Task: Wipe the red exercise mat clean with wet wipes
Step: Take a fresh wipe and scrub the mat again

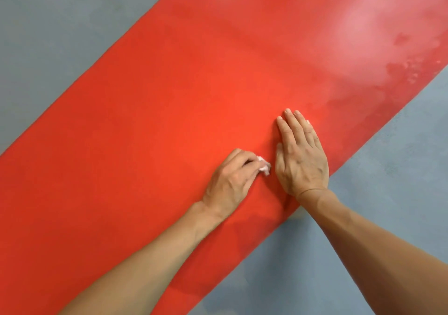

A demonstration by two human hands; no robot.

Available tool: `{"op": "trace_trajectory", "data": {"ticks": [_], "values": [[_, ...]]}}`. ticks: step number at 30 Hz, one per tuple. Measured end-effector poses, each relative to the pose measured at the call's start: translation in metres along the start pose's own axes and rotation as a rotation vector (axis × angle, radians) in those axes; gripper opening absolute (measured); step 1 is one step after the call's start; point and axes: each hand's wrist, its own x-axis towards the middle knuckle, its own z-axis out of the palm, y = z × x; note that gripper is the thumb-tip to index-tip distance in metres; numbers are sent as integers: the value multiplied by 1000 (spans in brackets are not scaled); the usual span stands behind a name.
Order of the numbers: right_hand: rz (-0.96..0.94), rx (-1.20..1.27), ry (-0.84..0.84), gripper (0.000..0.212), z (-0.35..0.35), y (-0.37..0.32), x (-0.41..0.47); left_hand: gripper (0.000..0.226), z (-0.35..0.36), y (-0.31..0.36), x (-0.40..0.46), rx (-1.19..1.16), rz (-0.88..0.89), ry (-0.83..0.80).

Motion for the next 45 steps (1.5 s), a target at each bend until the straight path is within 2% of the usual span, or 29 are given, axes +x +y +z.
{"op": "trace_trajectory", "data": {"ticks": [3,7,9,13,16,19,23,29,32,36,38,42,45], "values": [[11,3,3,60,-1,0,0,13,-9,5,-26,-41,48,-88],[6,-15,-12,62,-2,0,1,13,14,-21,64,55,-37,94],[7,-9,-15,63,-3,0,3,13,17,-24,80,71,-78,103],[-5,0,-22,66,-6,0,3,13,-3,-5,-10,3,26,-32],[-5,-14,-32,68,-5,-1,0,13,-19,10,-78,-53,14,-106],[-5,-7,-17,68,-4,0,2,14,-7,2,-53,16,17,-58],[-4,-8,22,66,-3,-2,2,12,12,-6,7,53,-86,106],[-1,0,16,65,-3,-1,1,16,-9,33,-122,-49,-25,-52],[-2,8,19,66,-4,-1,1,17,-6,14,-102,-5,-7,-44],[-4,-5,15,67,-3,-2,0,16,-1,-18,-26,71,-91,155],[-6,-13,2,66,-4,0,1,14,-2,-12,-46,73,-107,172],[2,-11,-12,66,-2,-1,-1,19,-2,33,-148,19,-118,81],[-3,8,-3,66,-3,0,0,19,12,34,-130,36,-56,53]]}}
